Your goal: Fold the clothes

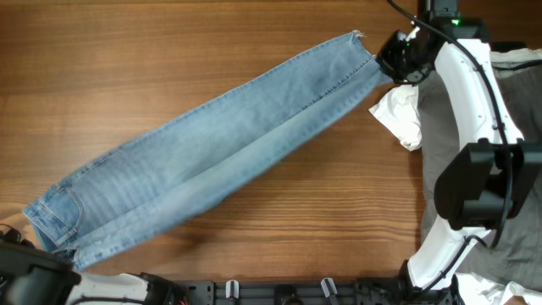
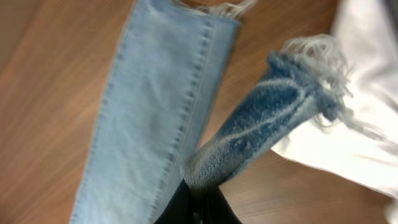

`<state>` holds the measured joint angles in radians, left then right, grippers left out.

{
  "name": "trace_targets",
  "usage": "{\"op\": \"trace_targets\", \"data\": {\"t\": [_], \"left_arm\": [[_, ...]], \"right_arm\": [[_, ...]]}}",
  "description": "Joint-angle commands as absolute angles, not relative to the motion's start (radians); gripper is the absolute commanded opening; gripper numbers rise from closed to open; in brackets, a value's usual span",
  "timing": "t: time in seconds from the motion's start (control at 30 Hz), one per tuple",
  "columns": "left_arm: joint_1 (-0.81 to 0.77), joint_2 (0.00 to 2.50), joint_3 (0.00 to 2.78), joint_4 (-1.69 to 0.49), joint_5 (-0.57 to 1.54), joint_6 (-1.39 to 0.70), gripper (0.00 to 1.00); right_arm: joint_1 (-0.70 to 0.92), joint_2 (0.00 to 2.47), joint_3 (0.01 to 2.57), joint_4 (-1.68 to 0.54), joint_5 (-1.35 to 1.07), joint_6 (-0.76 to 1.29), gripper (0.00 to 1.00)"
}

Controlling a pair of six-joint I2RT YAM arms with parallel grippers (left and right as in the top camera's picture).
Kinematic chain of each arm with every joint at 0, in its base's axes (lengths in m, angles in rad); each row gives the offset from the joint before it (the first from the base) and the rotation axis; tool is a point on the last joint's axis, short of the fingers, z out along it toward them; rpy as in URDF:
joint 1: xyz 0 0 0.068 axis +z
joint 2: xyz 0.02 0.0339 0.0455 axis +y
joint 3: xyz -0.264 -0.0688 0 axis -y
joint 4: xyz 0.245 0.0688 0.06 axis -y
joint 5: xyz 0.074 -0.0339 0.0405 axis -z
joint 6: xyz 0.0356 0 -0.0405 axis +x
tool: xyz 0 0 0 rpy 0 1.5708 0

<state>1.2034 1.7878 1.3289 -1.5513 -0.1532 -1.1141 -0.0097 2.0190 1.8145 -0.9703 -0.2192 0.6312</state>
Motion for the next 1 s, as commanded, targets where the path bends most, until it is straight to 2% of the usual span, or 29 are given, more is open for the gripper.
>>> {"op": "trace_targets", "data": {"t": [0.0,0.4,0.43,0.47,0.5,0.6,0.8,0.87,0.97], "left_arm": [[1.209,1.878,1.343,-1.499,-0.21,-1.169,0.04],[1.206,1.891,1.343,-1.409,-0.213,-1.168,0.04],[1.194,1.891,1.343,-1.397,-0.2,-1.168,0.04],[1.181,1.891,1.343,-1.386,-0.192,-1.168,0.04],[1.167,1.891,1.343,-1.379,-0.192,-1.168,0.04],[1.114,1.891,1.343,-1.361,-0.192,-1.168,0.15],[1.09,1.891,1.343,-1.361,-0.208,-1.16,0.2],[1.09,1.891,1.343,-1.376,-0.242,-1.151,0.24],[1.092,1.891,1.411,-1.449,-0.246,-1.041,0.23]], "right_arm": [[0.001,2.058,1.832,-0.889,-0.23,0.616,0.04],[0.054,2.172,1.823,-0.791,-0.15,0.657,0.06],[0.061,2.187,1.821,-0.721,-0.158,0.653,0.32],[0.066,2.199,1.82,-0.659,-0.165,0.653,0.68],[0.07,2.205,1.82,-0.602,-0.178,0.64,0.91],[0.078,2.22,1.82,-0.485,-0.244,0.517,0.94],[0.074,2.22,1.81,-0.694,-0.08,0.428,0.76],[0.074,2.22,1.766,-0.741,-0.059,0.417,0.76],[0.071,2.22,1.742,-0.775,-0.118,0.402,0.8]]}}
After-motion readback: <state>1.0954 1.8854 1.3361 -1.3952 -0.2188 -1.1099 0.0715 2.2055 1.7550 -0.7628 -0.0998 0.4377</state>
